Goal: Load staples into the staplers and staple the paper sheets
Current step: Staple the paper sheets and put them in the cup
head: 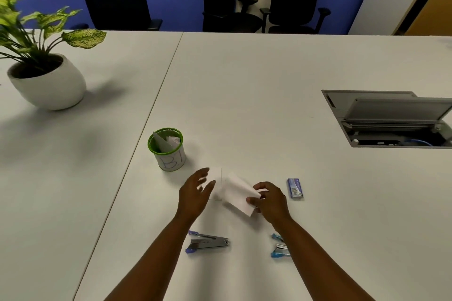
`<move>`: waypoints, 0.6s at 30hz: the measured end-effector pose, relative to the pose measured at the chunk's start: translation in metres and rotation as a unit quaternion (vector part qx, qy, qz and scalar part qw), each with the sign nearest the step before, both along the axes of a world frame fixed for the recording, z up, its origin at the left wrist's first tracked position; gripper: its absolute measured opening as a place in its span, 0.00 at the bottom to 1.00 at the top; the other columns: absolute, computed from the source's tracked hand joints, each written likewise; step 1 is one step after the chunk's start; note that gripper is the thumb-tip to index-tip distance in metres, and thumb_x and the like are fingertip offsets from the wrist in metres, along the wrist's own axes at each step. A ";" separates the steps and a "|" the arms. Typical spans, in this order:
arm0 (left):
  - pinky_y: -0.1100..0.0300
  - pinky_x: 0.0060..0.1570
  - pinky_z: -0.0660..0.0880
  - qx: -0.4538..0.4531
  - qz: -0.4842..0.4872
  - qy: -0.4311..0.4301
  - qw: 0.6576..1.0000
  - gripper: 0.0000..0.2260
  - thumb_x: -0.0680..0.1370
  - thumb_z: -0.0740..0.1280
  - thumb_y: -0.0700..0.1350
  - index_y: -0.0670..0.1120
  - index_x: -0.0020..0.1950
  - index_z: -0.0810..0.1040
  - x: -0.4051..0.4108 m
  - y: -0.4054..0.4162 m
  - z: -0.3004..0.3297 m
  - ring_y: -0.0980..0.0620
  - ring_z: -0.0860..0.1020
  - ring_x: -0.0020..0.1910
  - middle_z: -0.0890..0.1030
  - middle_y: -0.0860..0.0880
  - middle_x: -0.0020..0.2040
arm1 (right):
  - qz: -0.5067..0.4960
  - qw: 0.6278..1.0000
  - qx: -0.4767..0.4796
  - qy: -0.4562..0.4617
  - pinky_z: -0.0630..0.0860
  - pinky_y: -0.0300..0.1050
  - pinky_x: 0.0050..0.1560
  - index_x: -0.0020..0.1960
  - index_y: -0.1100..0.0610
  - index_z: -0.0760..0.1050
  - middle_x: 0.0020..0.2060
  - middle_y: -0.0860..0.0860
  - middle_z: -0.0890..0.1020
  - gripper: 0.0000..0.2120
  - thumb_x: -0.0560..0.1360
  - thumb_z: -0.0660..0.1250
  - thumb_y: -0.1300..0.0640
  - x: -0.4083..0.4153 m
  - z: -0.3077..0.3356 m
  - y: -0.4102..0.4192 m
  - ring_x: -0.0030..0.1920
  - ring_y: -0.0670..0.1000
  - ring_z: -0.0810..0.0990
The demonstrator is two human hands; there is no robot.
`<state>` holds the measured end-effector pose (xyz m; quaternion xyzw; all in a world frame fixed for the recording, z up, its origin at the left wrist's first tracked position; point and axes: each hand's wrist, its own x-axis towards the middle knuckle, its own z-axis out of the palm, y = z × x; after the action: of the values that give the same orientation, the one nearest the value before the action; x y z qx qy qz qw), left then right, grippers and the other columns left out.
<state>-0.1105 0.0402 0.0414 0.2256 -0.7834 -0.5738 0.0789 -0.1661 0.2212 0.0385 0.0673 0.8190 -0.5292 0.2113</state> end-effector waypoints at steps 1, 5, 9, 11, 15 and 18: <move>0.64 0.52 0.72 0.092 0.001 -0.053 0.994 0.18 0.75 0.68 0.44 0.46 0.64 0.73 -0.001 0.002 0.002 0.50 0.76 0.55 0.78 0.46 0.58 | 0.001 0.998 -0.049 -0.028 0.78 0.47 0.38 0.49 0.57 0.72 0.47 0.63 0.81 0.15 0.67 0.73 0.68 0.001 0.006 0.004 0.42 0.56 0.77; 0.56 0.49 0.78 0.279 -0.034 -0.149 0.948 0.17 0.73 0.70 0.47 0.45 0.60 0.76 0.002 0.009 0.009 0.48 0.79 0.51 0.80 0.44 0.54 | 0.068 0.986 -0.125 -0.084 0.77 0.38 0.33 0.52 0.54 0.71 0.44 0.58 0.81 0.20 0.65 0.74 0.67 0.004 0.024 0.018 0.39 0.52 0.79; 0.60 0.37 0.80 0.253 -0.037 -0.144 0.956 0.14 0.72 0.71 0.42 0.40 0.56 0.79 0.010 0.020 0.018 0.50 0.80 0.43 0.82 0.46 0.45 | 0.090 0.982 -0.155 -0.061 0.76 0.37 0.33 0.56 0.51 0.70 0.41 0.52 0.81 0.19 0.68 0.73 0.57 0.010 0.028 0.038 0.34 0.47 0.81; 0.63 0.30 0.79 0.265 0.012 -0.117 0.957 0.12 0.72 0.71 0.40 0.40 0.54 0.79 0.014 0.020 0.024 0.50 0.80 0.41 0.82 0.47 0.43 | 0.126 0.991 -0.054 -0.005 0.74 0.36 0.37 0.60 0.50 0.69 0.44 0.49 0.81 0.25 0.67 0.74 0.50 0.016 0.025 0.061 0.38 0.45 0.80; 0.63 0.28 0.79 0.271 0.046 -0.085 0.958 0.06 0.74 0.69 0.39 0.45 0.49 0.78 0.021 0.020 0.035 0.49 0.78 0.42 0.81 0.48 0.43 | 0.358 0.897 0.251 0.063 0.70 0.38 0.56 0.66 0.46 0.66 0.58 0.47 0.73 0.37 0.61 0.76 0.43 0.037 -0.001 0.107 0.55 0.45 0.71; 0.63 0.26 0.78 0.272 0.042 -0.079 0.958 0.07 0.75 0.66 0.38 0.50 0.47 0.75 0.024 0.026 0.042 0.49 0.77 0.42 0.79 0.49 0.44 | 0.381 0.870 0.287 0.128 0.67 0.40 0.59 0.66 0.47 0.66 0.59 0.47 0.72 0.30 0.67 0.72 0.46 0.053 -0.015 0.109 0.61 0.48 0.70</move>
<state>-0.0864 0.0658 0.0838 0.3158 -0.5917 -0.7413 -0.0239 -0.1133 0.3299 0.0236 -0.2601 0.9168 -0.1532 0.2613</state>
